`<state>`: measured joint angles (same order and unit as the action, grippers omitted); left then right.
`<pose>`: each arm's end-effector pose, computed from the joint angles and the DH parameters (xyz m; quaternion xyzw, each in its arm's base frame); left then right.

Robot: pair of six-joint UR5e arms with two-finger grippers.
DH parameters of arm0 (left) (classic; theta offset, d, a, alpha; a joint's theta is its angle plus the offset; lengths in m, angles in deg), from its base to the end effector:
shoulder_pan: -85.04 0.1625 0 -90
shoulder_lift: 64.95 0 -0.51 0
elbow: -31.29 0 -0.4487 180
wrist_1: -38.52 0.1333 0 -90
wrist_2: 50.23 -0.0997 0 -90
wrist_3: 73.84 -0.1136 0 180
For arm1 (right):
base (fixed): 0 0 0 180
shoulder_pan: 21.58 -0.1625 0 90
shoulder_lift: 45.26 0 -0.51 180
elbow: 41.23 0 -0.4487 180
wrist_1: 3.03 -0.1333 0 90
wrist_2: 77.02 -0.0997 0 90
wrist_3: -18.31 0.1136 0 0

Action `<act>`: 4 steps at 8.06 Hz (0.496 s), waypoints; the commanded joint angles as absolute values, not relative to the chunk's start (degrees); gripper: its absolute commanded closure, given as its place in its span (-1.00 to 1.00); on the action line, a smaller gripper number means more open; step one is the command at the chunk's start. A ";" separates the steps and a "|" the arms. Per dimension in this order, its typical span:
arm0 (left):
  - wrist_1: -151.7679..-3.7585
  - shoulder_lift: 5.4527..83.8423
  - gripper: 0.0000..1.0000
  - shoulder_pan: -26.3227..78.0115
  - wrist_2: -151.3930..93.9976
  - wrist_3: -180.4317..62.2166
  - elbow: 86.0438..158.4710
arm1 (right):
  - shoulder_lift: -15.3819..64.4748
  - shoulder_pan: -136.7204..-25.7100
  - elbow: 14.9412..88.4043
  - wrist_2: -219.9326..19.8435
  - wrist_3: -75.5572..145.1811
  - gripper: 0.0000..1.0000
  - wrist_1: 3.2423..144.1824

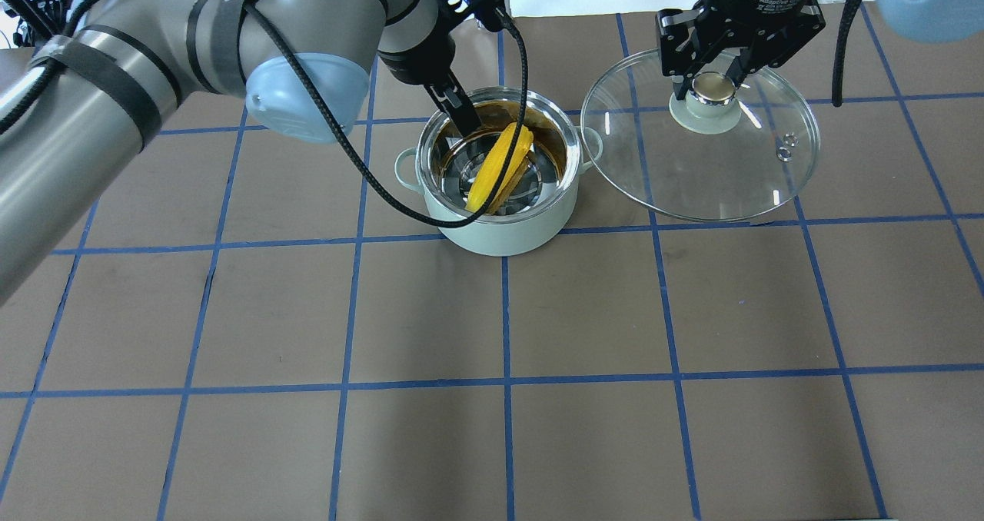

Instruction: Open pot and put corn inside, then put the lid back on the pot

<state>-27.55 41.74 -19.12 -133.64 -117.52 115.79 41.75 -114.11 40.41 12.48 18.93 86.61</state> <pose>-0.3153 -0.6514 0.4759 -0.4854 -0.8654 0.1217 0.0270 0.1599 -0.5761 0.6093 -0.0168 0.9989 -0.0436 0.0056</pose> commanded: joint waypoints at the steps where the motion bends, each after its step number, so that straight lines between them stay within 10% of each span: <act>1: -37.63 36.50 -0.79 -7.48 -133.81 -108.66 115.75 | 41.75 -114.22 40.42 12.45 19.01 0.74 86.61; 4: -45.84 32.54 -1.00 -0.22 -134.34 -97.69 115.75 | 41.05 -114.92 40.59 12.10 19.80 0.72 89.58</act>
<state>-41.30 34.99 -3.72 -133.78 -103.87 115.77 41.60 -114.39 40.43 12.22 19.32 87.20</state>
